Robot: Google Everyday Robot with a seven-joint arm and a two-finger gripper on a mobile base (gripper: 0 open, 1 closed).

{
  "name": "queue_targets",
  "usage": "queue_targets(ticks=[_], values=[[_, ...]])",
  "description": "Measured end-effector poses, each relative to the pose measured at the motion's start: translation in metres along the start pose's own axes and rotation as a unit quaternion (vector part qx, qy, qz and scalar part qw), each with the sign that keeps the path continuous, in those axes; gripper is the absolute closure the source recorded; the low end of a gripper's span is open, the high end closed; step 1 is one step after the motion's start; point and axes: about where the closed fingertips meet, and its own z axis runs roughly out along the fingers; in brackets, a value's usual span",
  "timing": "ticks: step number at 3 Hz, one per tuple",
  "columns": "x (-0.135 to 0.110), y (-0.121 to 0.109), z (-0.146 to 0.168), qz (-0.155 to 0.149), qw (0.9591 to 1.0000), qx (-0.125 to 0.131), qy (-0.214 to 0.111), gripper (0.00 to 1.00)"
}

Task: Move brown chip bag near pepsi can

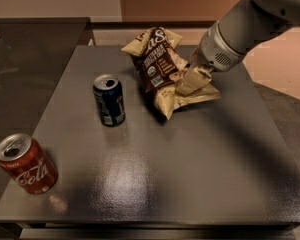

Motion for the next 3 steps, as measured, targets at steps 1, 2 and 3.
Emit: queue_targets(ticks=[1, 2, 3], values=[[-0.009, 0.017, 0.016, -0.024, 0.9994, -0.024, -0.007, 1.0], [-0.016, 0.026, 0.028, -0.039, 0.9984, -0.039, -0.016, 1.0], [-0.021, 0.03, 0.036, -0.046, 0.9976, -0.044, -0.025, 0.82]])
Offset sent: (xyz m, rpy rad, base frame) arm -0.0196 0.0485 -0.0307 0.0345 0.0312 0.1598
